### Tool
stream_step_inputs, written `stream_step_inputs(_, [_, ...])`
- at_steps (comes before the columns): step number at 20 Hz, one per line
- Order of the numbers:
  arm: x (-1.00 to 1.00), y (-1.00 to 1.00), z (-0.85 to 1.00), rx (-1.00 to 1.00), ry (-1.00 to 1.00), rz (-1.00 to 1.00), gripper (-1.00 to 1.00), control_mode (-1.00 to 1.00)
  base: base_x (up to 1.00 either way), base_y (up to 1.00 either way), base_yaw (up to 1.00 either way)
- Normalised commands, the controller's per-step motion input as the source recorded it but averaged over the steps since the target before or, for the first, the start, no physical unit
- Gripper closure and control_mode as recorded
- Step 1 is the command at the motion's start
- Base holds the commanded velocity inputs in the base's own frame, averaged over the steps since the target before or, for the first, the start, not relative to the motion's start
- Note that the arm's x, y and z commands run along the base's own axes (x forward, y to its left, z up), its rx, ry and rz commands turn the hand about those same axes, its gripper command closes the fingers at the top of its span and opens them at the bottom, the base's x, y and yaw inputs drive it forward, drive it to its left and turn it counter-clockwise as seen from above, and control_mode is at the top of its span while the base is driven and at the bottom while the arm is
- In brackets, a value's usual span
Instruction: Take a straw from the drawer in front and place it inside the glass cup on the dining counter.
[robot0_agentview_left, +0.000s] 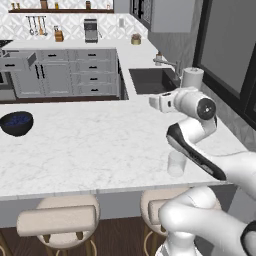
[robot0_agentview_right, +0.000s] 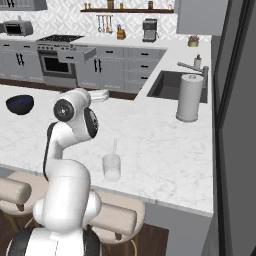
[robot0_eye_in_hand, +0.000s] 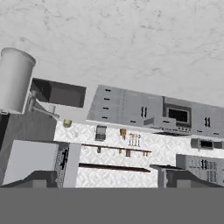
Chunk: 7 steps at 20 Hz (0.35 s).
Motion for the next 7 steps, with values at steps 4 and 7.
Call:
stream_step_inputs(4, [0.00, 0.73, 0.36, -0.10, 0.09, -0.18, -1.00, -1.00, 0.00, 0.00, 0.00])
stream_step_inputs(7, [0.00, 0.71, 0.34, -0.10, 0.18, -0.16, -1.00, -1.00, 0.00, 0.00, 0.00])
